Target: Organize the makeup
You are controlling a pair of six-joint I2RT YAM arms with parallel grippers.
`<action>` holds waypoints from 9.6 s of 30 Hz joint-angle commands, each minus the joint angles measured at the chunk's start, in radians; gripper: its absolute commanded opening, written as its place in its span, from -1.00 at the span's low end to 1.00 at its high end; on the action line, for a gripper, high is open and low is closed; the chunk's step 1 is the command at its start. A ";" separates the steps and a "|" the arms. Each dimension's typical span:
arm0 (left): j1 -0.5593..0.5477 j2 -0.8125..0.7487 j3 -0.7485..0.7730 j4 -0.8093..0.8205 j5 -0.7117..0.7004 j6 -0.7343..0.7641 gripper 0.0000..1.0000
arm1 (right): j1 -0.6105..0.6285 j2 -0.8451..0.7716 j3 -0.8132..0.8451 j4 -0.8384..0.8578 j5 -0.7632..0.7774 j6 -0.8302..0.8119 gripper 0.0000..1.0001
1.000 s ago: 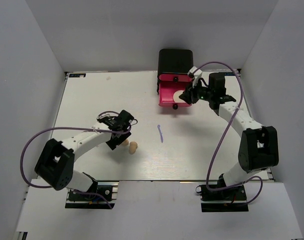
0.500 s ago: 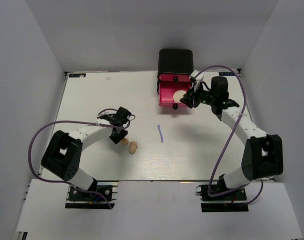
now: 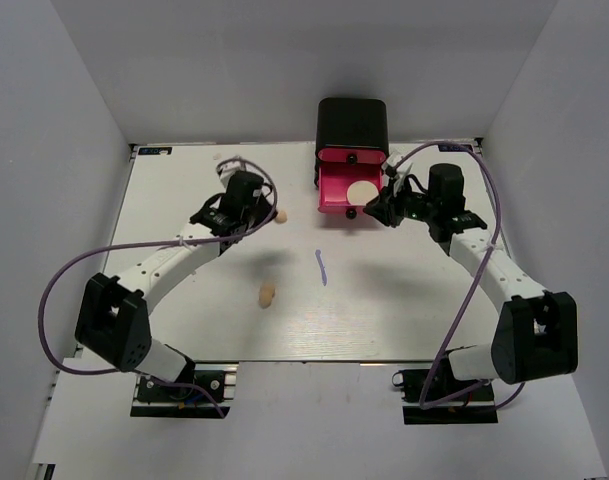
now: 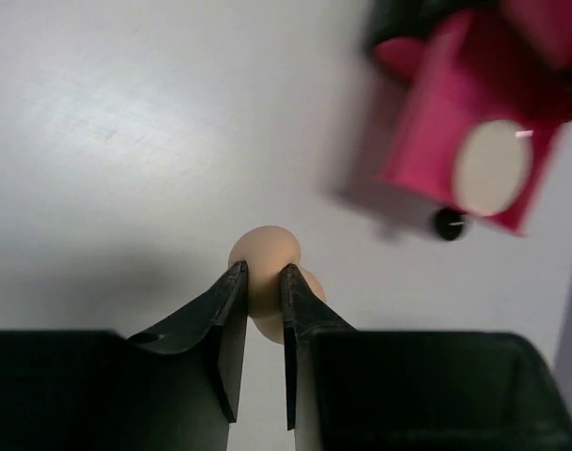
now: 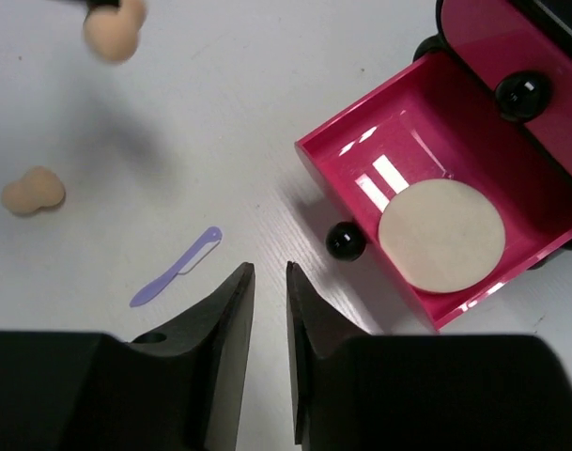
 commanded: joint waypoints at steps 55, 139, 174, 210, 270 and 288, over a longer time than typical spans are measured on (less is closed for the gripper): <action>-0.064 -0.413 -0.209 0.147 -0.056 0.139 0.45 | 0.372 0.195 0.083 -0.476 -0.324 -0.892 0.33; -0.064 -0.773 -0.495 -0.043 -0.190 -0.138 0.47 | 0.204 0.437 0.453 0.003 0.555 -0.242 -1.00; -0.064 -0.682 -0.500 0.047 -0.116 -0.124 0.46 | 0.027 0.077 -0.001 -0.132 0.057 0.181 -0.83; -0.073 -0.555 -0.446 0.056 -0.098 -0.121 0.44 | 0.023 0.443 -0.084 0.636 0.330 0.988 -0.09; -0.073 -0.458 -0.418 0.090 -0.059 -0.107 0.44 | -0.063 0.560 0.207 0.572 0.113 0.508 -0.97; -0.073 -0.430 -0.411 0.105 -0.045 -0.104 0.43 | -0.022 0.690 0.385 0.441 0.273 -0.031 -0.96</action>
